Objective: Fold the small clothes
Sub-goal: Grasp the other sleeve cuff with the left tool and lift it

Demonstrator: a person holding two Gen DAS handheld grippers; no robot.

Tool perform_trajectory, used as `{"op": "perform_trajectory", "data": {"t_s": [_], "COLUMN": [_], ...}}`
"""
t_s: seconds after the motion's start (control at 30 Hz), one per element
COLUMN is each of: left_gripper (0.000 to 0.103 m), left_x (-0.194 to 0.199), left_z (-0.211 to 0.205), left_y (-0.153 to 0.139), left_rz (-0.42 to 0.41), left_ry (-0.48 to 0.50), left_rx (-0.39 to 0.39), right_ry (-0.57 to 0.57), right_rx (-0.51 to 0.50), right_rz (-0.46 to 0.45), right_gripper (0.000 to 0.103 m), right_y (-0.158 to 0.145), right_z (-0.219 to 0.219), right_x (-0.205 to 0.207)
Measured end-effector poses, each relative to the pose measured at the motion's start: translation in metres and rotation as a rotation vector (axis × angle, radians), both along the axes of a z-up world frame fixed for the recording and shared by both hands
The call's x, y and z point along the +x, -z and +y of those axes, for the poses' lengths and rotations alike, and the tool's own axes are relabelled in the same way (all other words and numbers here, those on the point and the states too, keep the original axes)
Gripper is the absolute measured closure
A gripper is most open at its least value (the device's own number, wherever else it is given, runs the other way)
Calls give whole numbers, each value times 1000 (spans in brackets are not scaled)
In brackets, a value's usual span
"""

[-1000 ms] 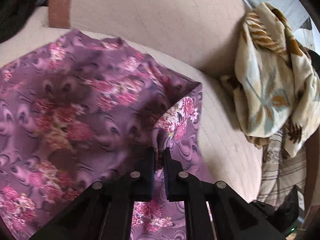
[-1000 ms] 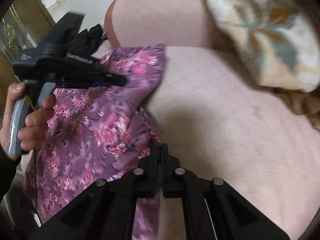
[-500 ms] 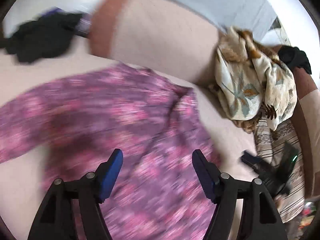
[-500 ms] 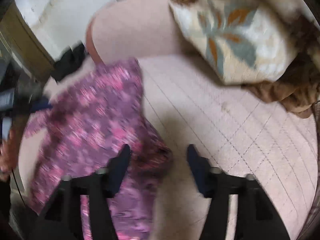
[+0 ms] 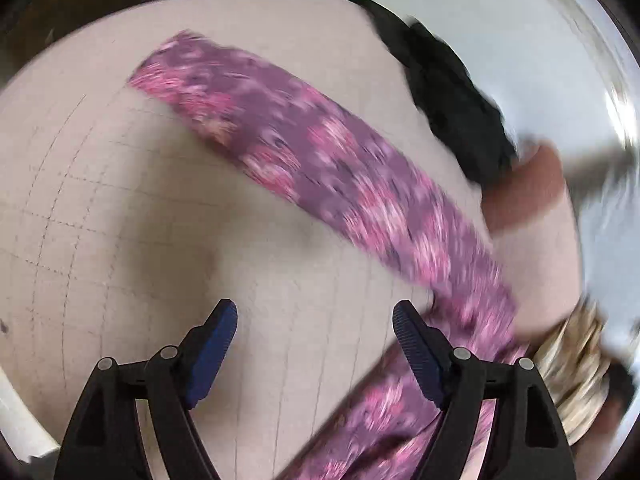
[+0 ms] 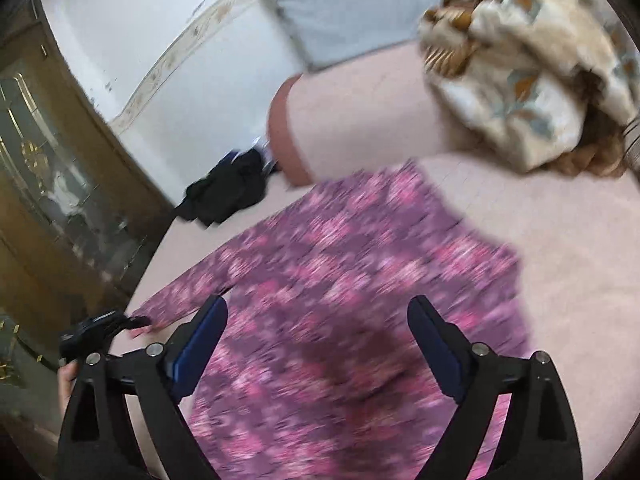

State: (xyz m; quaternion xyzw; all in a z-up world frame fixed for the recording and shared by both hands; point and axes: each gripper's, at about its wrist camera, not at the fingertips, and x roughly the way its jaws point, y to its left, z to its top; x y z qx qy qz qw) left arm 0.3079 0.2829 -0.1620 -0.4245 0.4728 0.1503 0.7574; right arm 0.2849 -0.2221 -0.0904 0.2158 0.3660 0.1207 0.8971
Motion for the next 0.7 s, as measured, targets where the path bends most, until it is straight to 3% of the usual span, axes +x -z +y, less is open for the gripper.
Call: {"op": "perform_trajectory", "data": {"t_s": [0.23, 0.33, 0.43, 0.53, 0.6, 0.63, 0.67, 0.7], "left_gripper": [20, 23, 25, 30, 57, 65, 84, 90], "left_x": [28, 37, 39, 52, 63, 64, 65, 67], "left_z": [86, 122, 140, 141, 140, 137, 133, 129], "left_y": [25, 39, 52, 47, 47, 47, 43, 39], "left_rz": [11, 44, 26, 39, 94, 118, 127, 119], "left_ry": [-193, -268, -311, -313, -300, -306, -302, -282], "left_rx": [-90, -12, -52, 23, 119, 159, 190, 196], "right_ry": [-80, -131, -212, -236, -248, -256, -259, -257], "right_rx": [6, -24, -11, -56, -58, -52, -52, -57], "right_rz": [52, 37, 38, 23, 31, 42, 50, 62], "right_gripper": [12, 12, 12, 12, 17, 20, 26, 31], "right_y": [5, 4, 7, 13, 18, 22, 24, 27], "right_z": [74, 101, 120, 140, 146, 150, 151, 152], "right_x": [23, 29, 37, 41, 44, 46, 47, 47]}}
